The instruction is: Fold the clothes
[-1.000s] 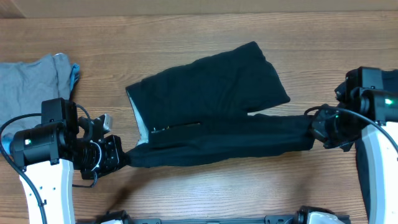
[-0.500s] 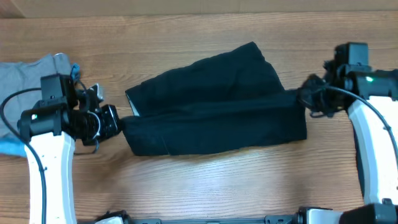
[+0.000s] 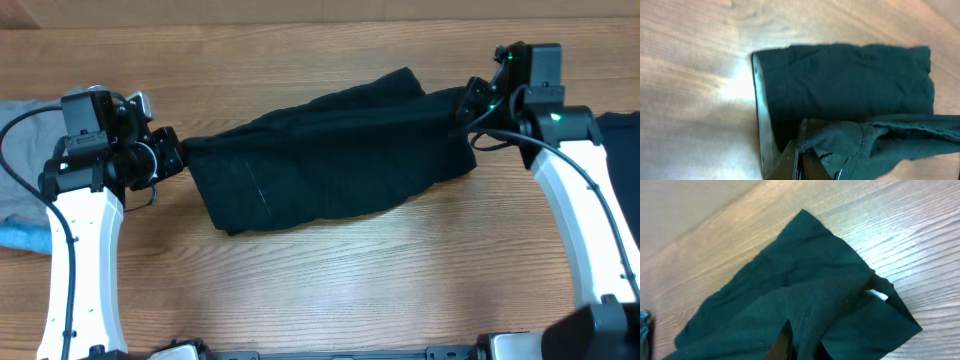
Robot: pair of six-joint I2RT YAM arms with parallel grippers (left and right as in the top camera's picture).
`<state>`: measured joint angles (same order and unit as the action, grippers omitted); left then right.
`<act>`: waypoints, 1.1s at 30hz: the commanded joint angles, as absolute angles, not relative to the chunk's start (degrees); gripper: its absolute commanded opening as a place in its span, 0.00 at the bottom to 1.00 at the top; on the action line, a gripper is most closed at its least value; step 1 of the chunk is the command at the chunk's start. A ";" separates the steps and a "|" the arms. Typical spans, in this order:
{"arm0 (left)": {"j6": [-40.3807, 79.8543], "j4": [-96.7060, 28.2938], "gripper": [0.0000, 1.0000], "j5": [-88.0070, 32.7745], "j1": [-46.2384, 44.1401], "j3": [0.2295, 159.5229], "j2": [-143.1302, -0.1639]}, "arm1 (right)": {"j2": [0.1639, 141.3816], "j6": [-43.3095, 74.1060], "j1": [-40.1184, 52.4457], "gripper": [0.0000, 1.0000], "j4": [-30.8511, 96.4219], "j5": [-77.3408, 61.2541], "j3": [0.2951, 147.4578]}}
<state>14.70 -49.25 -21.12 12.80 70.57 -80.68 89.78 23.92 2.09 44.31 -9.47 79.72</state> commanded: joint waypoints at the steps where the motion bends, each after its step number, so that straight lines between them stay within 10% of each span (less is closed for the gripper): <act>1: 15.42 -47.00 0.04 -17.41 13.82 71.90 -83.44 | 94.59 23.59 1.89 0.04 42.81 -5.41 81.41; 14: 14.79 -37.93 0.13 -17.34 12.82 71.85 -97.27 | 107.79 23.59 2.83 0.04 25.71 -5.63 81.38; 15: 14.79 -36.80 0.17 -17.34 12.82 71.85 -97.91 | 107.79 23.59 2.98 0.10 24.21 -5.65 81.41; 18: 13.04 -34.68 0.71 -16.93 12.82 71.94 -98.13 | 107.79 23.55 3.44 0.61 20.64 -5.65 81.41; 22: 12.60 -35.57 0.78 -17.56 12.67 75.29 -97.82 | 107.79 21.12 3.49 1.00 15.59 -7.14 81.41; 26: 11.40 -40.16 0.56 -22.13 9.39 78.91 -97.19 | 107.77 17.50 3.46 0.84 16.23 -15.46 81.43; 27: 11.38 -40.21 0.16 -22.15 8.05 78.94 -97.19 | 107.77 17.50 3.49 0.66 17.61 -17.34 81.43; 28: 11.35 -40.21 0.04 -22.02 5.98 78.91 -97.25 | 107.77 17.52 3.49 0.29 20.03 -18.31 81.43; 30: 10.79 -39.70 0.04 -21.17 2.50 78.89 -97.89 | 107.83 16.84 3.49 0.04 23.03 -18.11 81.38; 33: 10.57 -39.11 0.04 -14.28 -2.11 78.89 -101.06 | 110.08 14.22 3.81 0.04 24.56 -18.13 81.38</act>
<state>11.86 -39.42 -19.29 0.78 77.69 -98.04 107.87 16.73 3.22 24.25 -16.95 80.16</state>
